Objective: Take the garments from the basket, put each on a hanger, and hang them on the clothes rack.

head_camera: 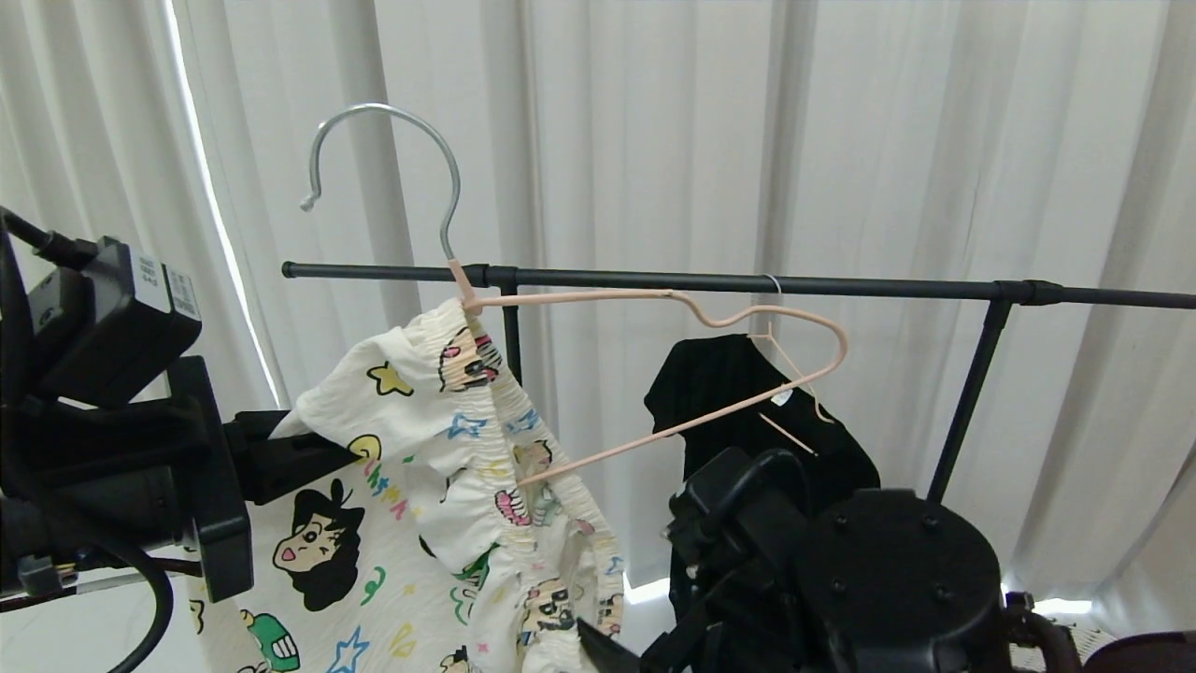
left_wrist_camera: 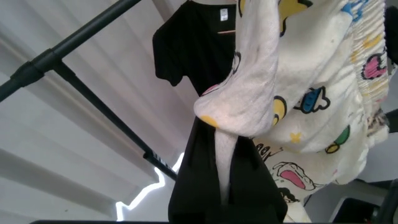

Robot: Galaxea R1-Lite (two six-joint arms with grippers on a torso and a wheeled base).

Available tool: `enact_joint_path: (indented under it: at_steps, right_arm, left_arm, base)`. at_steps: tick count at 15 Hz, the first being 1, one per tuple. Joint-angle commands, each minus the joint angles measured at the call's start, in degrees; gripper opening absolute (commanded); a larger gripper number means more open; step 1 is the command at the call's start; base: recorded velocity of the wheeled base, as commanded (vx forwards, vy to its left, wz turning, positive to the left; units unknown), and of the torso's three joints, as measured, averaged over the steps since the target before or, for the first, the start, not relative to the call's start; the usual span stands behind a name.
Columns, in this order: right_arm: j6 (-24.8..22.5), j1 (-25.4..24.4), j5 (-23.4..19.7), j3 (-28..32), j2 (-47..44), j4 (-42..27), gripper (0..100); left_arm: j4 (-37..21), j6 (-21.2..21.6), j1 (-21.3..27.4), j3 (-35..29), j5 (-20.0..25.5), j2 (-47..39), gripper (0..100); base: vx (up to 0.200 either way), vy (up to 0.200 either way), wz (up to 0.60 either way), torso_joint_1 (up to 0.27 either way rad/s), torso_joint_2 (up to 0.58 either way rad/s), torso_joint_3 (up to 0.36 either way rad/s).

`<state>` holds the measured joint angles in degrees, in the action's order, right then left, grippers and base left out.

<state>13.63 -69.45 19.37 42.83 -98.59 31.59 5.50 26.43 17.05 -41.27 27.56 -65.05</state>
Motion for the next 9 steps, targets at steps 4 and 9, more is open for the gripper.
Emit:
enact_joint_path:
  at_steps: [4,9]
  right_arm:
    - [-8.53,10.12,1.81,-0.46,1.64,-1.97,100]
    - [-10.64,8.54,-0.74,-0.55,2.08,3.39,100]
  left_arm:
    - [0.04,0.03,-0.09,0.84,-1.20,0.19,0]
    - [0.04,-0.06,0.08,0.92,-1.20,0.19,0]
  base:
    - [0.000,0.000,0.00,0.000,0.00,0.000]
    - [0.000,0.000,0.00,0.000,0.00,0.000]
